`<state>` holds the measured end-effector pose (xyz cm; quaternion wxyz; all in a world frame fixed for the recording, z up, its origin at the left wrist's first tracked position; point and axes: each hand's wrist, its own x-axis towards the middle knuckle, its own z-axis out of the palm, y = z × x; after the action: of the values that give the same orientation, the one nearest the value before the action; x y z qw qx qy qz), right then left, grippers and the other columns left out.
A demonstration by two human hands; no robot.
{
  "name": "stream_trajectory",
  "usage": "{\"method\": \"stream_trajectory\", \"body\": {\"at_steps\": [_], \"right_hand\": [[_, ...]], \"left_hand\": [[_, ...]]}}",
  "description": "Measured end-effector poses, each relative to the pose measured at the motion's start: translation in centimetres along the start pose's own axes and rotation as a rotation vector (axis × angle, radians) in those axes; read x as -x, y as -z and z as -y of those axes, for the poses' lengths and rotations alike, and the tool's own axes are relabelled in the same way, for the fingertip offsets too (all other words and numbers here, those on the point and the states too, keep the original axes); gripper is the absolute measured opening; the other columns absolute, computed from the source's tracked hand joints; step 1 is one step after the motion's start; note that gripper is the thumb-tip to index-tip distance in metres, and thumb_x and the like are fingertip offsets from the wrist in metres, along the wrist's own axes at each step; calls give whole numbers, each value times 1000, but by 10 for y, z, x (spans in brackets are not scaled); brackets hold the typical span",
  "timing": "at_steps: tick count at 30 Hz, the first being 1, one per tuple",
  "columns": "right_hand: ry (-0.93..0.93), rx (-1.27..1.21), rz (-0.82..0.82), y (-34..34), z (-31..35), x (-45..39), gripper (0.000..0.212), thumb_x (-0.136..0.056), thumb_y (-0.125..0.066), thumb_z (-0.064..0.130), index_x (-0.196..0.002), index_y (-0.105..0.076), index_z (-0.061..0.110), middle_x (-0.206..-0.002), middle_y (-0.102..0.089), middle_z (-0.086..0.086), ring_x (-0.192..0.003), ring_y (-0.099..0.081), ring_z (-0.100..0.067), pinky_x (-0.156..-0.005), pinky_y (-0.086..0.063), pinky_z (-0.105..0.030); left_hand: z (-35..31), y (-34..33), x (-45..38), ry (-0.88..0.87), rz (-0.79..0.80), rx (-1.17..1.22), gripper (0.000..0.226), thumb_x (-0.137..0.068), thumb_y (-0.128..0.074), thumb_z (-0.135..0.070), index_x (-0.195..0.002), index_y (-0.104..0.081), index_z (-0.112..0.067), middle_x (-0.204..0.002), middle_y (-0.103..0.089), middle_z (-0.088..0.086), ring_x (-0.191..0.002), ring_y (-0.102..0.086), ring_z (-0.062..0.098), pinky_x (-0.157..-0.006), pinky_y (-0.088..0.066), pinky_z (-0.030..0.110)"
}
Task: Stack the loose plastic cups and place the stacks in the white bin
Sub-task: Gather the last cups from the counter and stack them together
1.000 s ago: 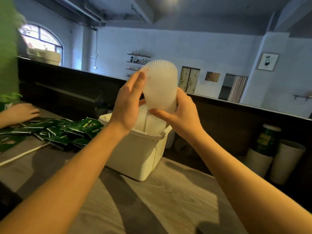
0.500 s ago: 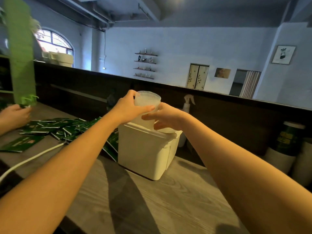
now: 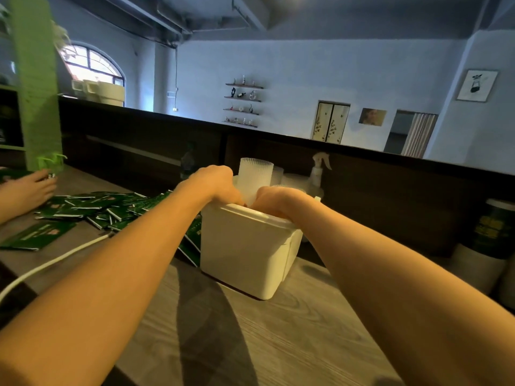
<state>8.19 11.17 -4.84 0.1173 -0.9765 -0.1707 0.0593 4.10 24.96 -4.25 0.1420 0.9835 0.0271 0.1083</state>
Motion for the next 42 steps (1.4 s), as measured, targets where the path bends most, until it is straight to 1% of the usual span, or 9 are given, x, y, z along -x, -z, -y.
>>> {"method": "stream_trajectory", "body": {"at_steps": [3,9,13,16,19,21,28,35,42], "right_hand": [[25,57,22,-2,1,-1,33,-94,-59,30,-123,-56,15,-110,-58,-5,-96,-53,-17,-82,-40,-31],[53,75,60,0,-3,-1,29,-93,-60,26,-120,-61,13,-110,-63,-5,-99,-58,-19,-87,-46,-31],[84,-26,60,13,-5,8,34,-89,-67,23,-119,-64,7,-108,-66,-7,-100,-64,-20,-88,-55,-33],[168,-244,10,31,-10,29,33,-91,-67,21,-118,-63,4,-107,-67,-8,-99,-66,-18,-85,-57,-32],[234,-348,-134,50,-32,55,33,-91,-65,21,-119,-61,3,-109,-67,-9,-99,-67,-18,-86,-58,-34],[239,-406,-259,60,-55,74,32,-92,-64,21,-119,-60,6,-106,-68,-8,-96,-68,-16,-84,-58,-32],[70,-502,-460,73,-165,133,27,-92,-64,26,-116,-60,13,-103,-69,-4,-92,-69,-12,-80,-59,-29],[-219,-374,-613,41,-269,165,37,-91,-65,31,-124,-55,17,-108,-63,-2,-97,-64,-15,-83,-57,-36],[-433,-98,-527,4,-318,156,61,-90,-67,31,-141,-40,12,-130,-54,-8,-113,-56,-24,-83,-48,-31]], "left_hand": [[-3,2,-1,2,26,-83,37,-77,-75,-44,-70,-51,-17,-75,-52,3,-68,-51,19,-60,-43,32],[-4,3,-2,-29,85,-66,37,-79,-74,-47,-71,-50,-19,-79,-54,3,-79,-58,22,-69,-47,34],[-7,7,3,-43,77,10,39,-83,-70,-51,-70,-53,-18,-67,-44,1,-63,-47,15,-62,-38,28],[-17,11,9,-78,-75,33,45,-85,-64,-57,-79,-58,-13,-75,-54,3,-67,-50,15,-60,-39,30],[-37,14,19,-151,-265,51,48,-89,-60,-54,-116,-62,-15,-105,-65,3,-92,-60,20,-76,-49,35],[-55,14,29,-201,-343,92,51,-90,-59,-53,-128,-58,-19,-121,-63,3,-106,-59,22,-87,-50,38],[-132,-10,55,-394,-464,267,36,-94,-58,-45,-120,-64,-22,-114,-66,-2,-103,-61,17,-82,-51,34],[-188,-78,58,-449,-333,347,28,-91,-59,-47,-106,-69,-27,-98,-61,-11,-93,-56,11,-79,-48,30],[-208,-166,38,-336,-89,456,25,-90,-60,-48,-105,-67,-30,-100,-67,-9,-95,-62,14,-84,-55,40]]}}
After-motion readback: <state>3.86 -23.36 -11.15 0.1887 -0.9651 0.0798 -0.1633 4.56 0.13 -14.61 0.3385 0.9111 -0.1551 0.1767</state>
